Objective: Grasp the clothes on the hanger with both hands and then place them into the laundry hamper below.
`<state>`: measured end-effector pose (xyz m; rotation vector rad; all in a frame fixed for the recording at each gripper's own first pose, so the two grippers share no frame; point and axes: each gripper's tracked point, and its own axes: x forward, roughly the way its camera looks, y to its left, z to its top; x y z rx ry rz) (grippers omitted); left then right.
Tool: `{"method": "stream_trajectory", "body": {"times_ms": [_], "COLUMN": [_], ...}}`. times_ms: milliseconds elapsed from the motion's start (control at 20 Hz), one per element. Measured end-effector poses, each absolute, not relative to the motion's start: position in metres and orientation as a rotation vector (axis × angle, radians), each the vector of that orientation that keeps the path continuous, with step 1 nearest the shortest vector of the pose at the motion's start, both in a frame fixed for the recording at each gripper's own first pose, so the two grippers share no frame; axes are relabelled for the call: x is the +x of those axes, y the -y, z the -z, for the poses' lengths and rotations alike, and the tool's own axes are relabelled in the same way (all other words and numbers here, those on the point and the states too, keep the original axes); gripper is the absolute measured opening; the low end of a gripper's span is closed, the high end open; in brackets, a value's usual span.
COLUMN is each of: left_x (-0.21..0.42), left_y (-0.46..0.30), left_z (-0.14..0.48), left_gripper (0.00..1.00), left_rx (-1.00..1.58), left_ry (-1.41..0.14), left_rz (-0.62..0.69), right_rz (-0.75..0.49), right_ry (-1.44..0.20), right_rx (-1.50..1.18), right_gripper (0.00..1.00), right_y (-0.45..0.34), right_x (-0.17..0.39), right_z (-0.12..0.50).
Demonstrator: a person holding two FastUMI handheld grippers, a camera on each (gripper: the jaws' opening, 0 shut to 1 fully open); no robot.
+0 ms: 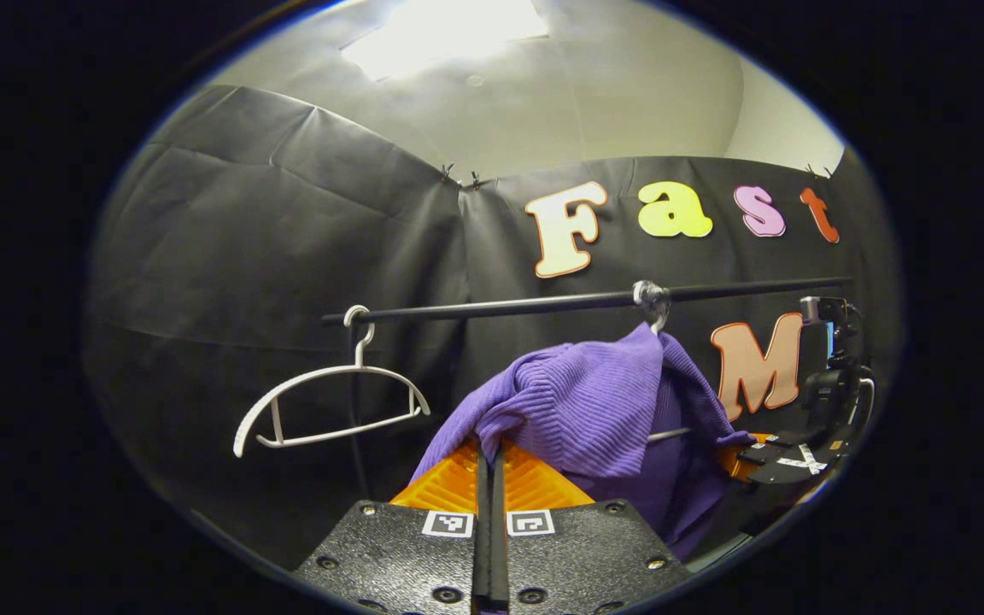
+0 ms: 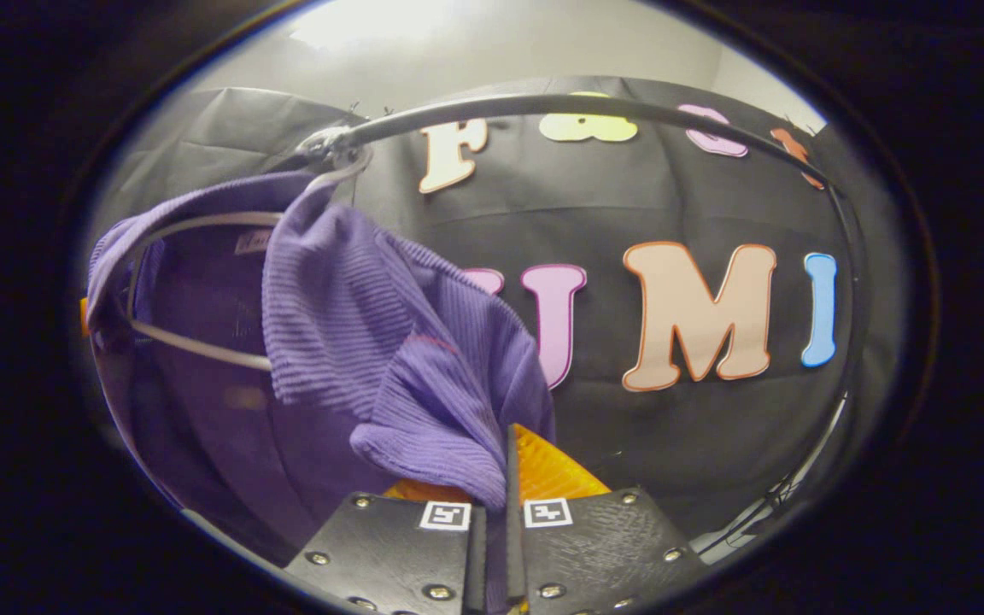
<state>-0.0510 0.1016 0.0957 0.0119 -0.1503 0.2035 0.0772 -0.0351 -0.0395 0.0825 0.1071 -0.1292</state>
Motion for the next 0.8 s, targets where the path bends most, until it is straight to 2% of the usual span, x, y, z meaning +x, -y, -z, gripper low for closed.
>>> {"method": "stream_trajectory", "body": {"times_ms": [150,200,250,350,400,450,500,800], "left_x": [-0.053,-0.054,-0.054,-0.053,-0.053,-0.052,-0.052,-0.041], "left_y": [-0.103,-0.105,-0.108,-0.114,-0.117,-0.12,-0.124,-0.139], "left_z": [-0.114,-0.119,-0.125,-0.134,-0.137,-0.141,-0.144,-0.152], "left_gripper": [0.0,0.0,0.0,0.0,0.0,0.02,0.0,0.0], "left_rx": [-0.012,-0.016,-0.016,-0.02,-0.022,-0.023,-0.025,-0.036], "left_ry": [0.175,0.181,0.189,0.202,0.207,0.212,0.216,0.226], "left_rz": [-0.193,-0.192,-0.193,-0.199,-0.205,-0.21,-0.213,-0.221], "right_rz": [0.152,0.157,0.165,0.179,0.183,0.185,0.19,0.199], "right_ry": [-0.076,-0.07,-0.065,-0.04,-0.032,-0.026,-0.024,-0.014], "right_rx": [0.087,0.084,0.078,0.072,0.077,0.085,0.089,0.102], "right_gripper": [0.09,0.05,0.09,0.09,0.05,0.09,0.09,0.09], "right_y": [0.055,0.059,0.064,0.076,0.079,0.081,0.084,0.092], "right_x": [0.084,0.087,0.089,0.096,0.099,0.1,0.102,0.114], "right_z": [0.029,0.026,0.024,0.014,0.011,0.008,0.008,0.004]}}
